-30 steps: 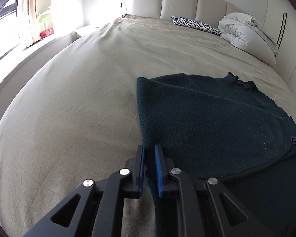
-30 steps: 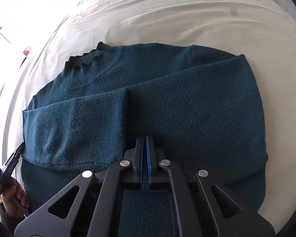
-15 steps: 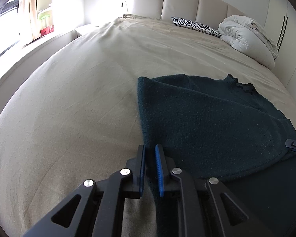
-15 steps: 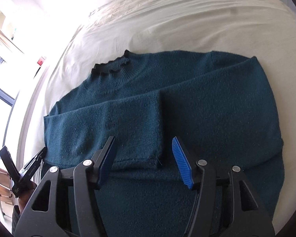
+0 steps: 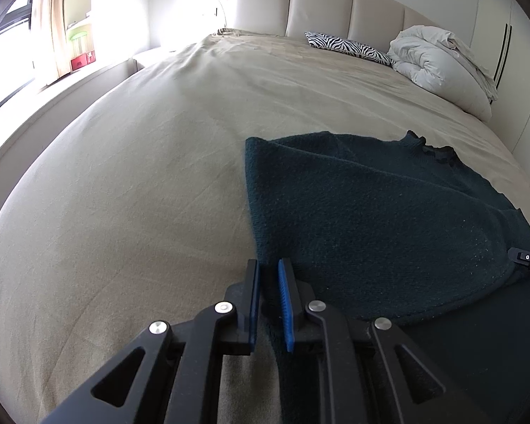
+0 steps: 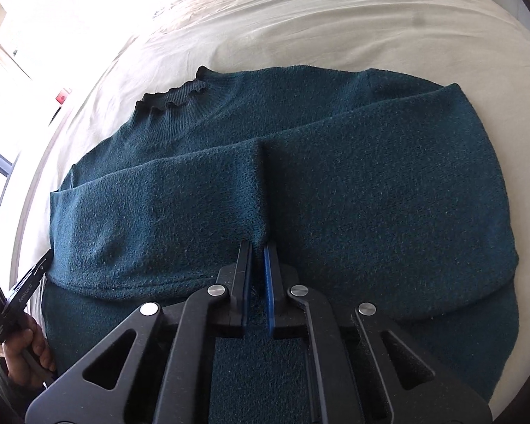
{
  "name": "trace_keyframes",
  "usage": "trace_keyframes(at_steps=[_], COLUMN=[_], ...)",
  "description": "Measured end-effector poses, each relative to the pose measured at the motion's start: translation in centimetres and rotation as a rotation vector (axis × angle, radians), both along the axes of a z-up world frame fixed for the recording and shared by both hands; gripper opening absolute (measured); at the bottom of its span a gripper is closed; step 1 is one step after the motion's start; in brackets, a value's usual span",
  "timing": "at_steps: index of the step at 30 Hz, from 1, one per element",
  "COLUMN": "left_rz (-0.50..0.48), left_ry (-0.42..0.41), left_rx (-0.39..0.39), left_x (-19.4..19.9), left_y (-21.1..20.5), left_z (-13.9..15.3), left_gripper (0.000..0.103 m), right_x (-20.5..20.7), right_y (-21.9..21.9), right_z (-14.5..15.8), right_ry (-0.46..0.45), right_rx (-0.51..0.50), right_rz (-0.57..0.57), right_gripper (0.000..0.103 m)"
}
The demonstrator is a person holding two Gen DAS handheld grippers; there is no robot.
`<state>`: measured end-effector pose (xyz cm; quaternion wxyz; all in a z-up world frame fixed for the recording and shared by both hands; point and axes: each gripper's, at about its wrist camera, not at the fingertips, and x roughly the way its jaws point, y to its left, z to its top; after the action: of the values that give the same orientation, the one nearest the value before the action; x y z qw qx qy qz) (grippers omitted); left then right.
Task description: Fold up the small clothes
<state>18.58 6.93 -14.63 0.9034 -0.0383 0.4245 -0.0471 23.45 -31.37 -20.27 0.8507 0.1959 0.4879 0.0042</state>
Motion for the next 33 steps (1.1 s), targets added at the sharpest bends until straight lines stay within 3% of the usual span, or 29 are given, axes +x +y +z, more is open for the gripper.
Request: trace_keyframes(at_steps=[3, 5, 7, 8, 9, 11, 14, 15, 20, 24, 28, 33], left_rz=[0.043, 0.065, 0.055, 0.043, 0.031, 0.013, 0.010, 0.006, -0.038, -0.046, -0.049, -0.089], left_ry=[-0.004, -0.017, -0.009, -0.004, 0.004, 0.017, 0.043, 0.055, 0.193, 0.235, 0.287, 0.337], left_rx=[-0.145, -0.158, -0.190, -0.204, -0.208, -0.219, -0.261, -0.275, -0.298, -0.315, -0.378, -0.385], left_x=[-1.5, -3.4, -5.7, -7.0, -8.3, -11.0, -15.3, -16.9, -22.6, -25.5, -26.9, -27.9], left_y=[2.8, 4.1, 5.1, 5.3, 5.5, 5.5, 5.7, 5.8, 5.2, 5.7, 6.2, 5.1], left_z=[1.7, 3.0, 3.8, 4.0, 4.2, 4.4, 4.2, 4.0, 2.1, 1.9, 1.4, 0.3], left_gripper=[0.026, 0.033, 0.040, 0.044, 0.046, 0.050, 0.071, 0.072, 0.072, 0.072, 0.070, 0.067], right_x=[-1.1, -3.8, -6.7, -8.2, -9.9, -13.4, -17.8, -19.0, -25.1, -28.7, -31.0, -33.3], right_y=[-0.7, -1.0, -0.7, -0.5, -0.3, -0.1, 0.2, 0.3, -0.4, -1.2, -2.2, -3.8], right_z=[1.6, 4.7, 8.0, 9.4, 10.6, 12.5, 13.7, 13.7, 12.4, 10.7, 9.2, 7.9], right_ry=[-0.021, -0.121, -0.242, -0.284, -0.331, -0.430, -0.456, -0.449, -0.385, -0.308, -0.235, -0.202], right_rx=[0.046, 0.017, -0.052, -0.091, -0.121, -0.157, -0.184, -0.181, -0.115, -0.079, -0.038, 0.055], right_rz=[-0.019, -0.032, -0.022, -0.028, -0.043, -0.061, -0.046, -0.049, -0.056, -0.047, -0.043, -0.073], right_gripper=[0.009, 0.014, 0.036, 0.059, 0.071, 0.077, 0.077, 0.077, 0.077, 0.077, 0.077, 0.071])
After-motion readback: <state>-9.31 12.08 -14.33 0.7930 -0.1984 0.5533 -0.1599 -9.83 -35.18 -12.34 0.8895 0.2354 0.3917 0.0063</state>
